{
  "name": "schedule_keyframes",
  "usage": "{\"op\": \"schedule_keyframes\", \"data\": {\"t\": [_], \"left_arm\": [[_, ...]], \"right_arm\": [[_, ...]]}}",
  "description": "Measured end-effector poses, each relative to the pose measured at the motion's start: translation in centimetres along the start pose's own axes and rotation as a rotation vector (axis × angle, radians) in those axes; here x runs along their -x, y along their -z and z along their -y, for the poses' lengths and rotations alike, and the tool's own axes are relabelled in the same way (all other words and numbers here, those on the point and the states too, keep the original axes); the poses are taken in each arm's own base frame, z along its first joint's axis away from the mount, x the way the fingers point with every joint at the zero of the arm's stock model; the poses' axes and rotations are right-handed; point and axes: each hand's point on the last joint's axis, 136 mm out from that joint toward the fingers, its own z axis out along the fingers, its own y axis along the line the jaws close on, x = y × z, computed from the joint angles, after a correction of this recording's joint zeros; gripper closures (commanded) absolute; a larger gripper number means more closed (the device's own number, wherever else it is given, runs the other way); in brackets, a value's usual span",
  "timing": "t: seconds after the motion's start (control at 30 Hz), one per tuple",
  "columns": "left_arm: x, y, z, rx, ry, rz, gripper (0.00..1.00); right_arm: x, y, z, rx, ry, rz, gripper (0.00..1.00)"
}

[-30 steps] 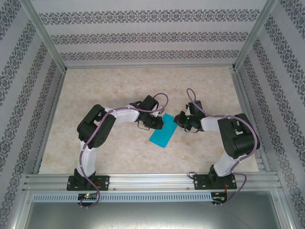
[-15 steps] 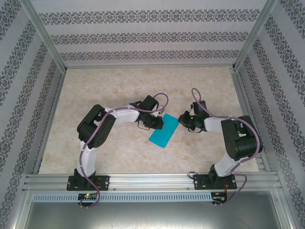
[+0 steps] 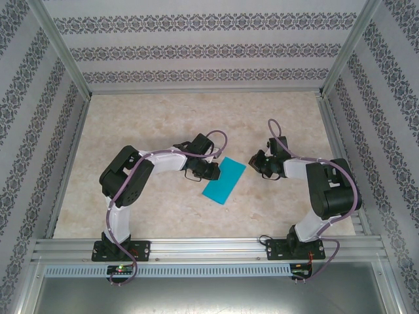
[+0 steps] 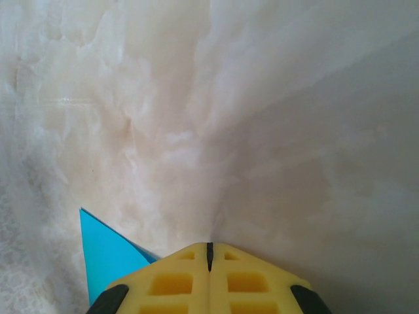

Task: Fold a paper plane with a square sheet of paper (pick it up from the middle)
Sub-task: Fold the square sheet of paper in half at the center of the table.

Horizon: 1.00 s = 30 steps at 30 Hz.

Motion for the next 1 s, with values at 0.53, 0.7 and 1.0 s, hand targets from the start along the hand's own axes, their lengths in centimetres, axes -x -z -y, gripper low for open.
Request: {"op": "schedule_keyframes", "data": {"t": [0.53, 0.7, 1.0], "left_arm": [[-0.1, 0.0, 0.1, -0.007, 0.009, -0.004, 0.84], [-0.1, 0.0, 0.1, -0.007, 0.009, -0.004, 0.84], [-0.1, 0.0, 0.1, -0.007, 0.008, -0.004, 0.84]], "right_arm": [[-5.8, 2.9, -3.9, 0.113, 0.116, -0.123, 0.62], [-9.2, 2.4, -2.2, 0.072, 0.105, -0.200, 0.61], [-10.4, 1.4, -2.6, 0.093, 0.074, -0.234, 0.61]]}}
